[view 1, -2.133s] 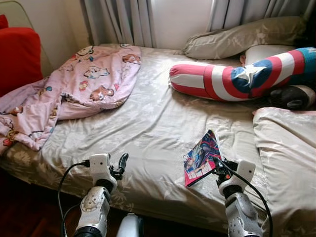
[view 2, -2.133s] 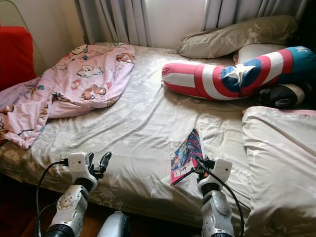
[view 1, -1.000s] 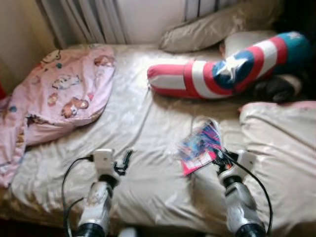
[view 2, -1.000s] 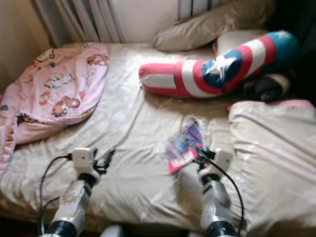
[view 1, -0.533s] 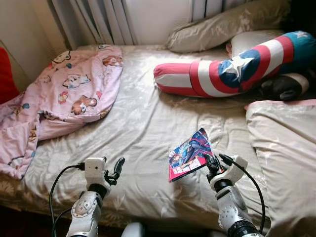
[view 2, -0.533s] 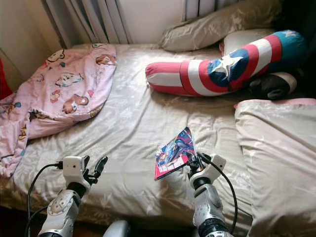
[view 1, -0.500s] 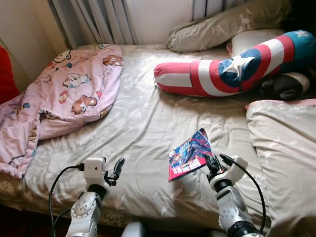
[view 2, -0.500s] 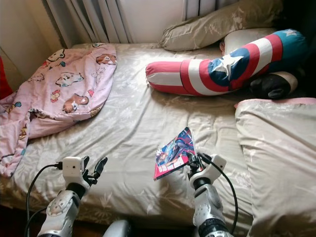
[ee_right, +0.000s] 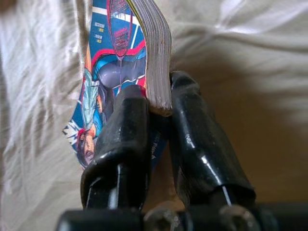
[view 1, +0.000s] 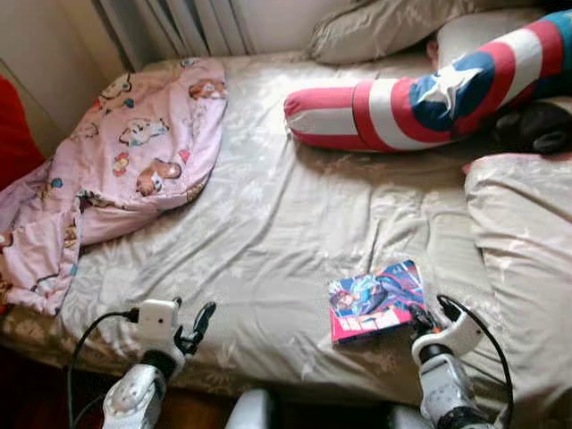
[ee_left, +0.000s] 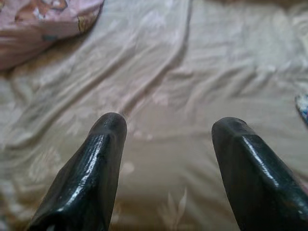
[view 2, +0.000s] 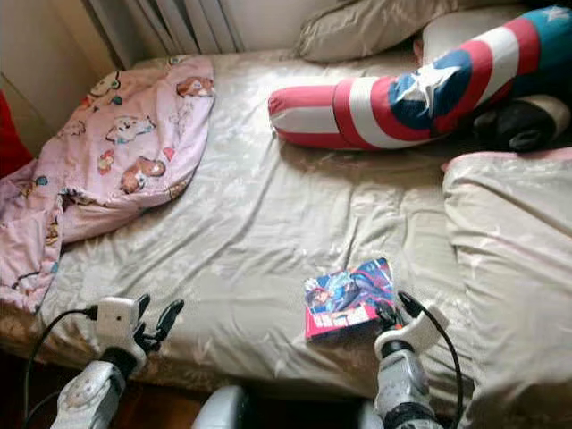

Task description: Clean up the room

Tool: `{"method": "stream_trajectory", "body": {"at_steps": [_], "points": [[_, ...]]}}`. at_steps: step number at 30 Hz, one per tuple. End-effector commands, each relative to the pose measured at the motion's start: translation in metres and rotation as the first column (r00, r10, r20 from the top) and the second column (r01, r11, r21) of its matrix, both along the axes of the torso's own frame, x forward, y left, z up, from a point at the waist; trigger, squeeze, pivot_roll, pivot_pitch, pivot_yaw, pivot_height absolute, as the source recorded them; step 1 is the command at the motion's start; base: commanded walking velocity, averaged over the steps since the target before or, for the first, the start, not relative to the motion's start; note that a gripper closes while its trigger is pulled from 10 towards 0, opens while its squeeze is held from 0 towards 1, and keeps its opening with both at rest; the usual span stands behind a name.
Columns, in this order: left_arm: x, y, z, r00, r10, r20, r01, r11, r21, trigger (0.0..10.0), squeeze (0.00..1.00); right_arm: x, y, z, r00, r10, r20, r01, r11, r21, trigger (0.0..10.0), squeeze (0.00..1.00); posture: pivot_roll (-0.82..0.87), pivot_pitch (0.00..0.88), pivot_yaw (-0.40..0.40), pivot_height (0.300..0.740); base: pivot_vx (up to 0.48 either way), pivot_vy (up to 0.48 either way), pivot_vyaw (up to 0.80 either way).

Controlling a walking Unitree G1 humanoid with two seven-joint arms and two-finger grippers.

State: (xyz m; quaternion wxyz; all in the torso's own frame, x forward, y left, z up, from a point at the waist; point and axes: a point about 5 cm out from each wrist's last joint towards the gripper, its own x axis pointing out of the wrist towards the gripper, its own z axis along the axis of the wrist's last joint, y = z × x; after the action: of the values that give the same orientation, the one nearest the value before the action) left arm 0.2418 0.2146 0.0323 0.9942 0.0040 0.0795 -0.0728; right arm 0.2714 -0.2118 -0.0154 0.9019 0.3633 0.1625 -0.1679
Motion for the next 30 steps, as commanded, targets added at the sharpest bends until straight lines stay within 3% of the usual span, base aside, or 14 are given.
{"method": "stream_trajectory", "body": {"at_steps": [1, 10, 30], "points": [[-0.006, 0.006, -0.001, 1.000, -0.004, -0.029, 0.005, 1.000, 0.030, 10.0, 0.00, -0.012, -0.001, -0.011, 0.997, -0.032, -0.067, 0.033, 0.999, 0.014, 10.0, 0.00, 0.22, 0.206, 0.170, 0.649, 0.000, 0.000, 0.00], [-0.015, 0.004, -0.001, 0.998, -0.027, -0.059, 0.030, 0.999, 0.044, 10.0, 0.00, -0.024, -0.001, -0.022, 0.987, -0.069, -0.146, 0.074, 0.997, 0.024, 10.0, 0.00, 0.23, 0.225, 0.174, 0.649, 0.000, 0.000, 0.00], [-0.020, 0.001, 0.000, 0.995, -0.029, -0.094, 0.034, 0.998, 0.045, 10.0, 0.00, -0.034, -0.009, -0.028, 0.976, -0.089, -0.200, 0.093, 0.996, 0.012, 10.0, 0.00, 0.24, 0.248, 0.178, 0.649, 0.000, 0.000, 0.00]]}}
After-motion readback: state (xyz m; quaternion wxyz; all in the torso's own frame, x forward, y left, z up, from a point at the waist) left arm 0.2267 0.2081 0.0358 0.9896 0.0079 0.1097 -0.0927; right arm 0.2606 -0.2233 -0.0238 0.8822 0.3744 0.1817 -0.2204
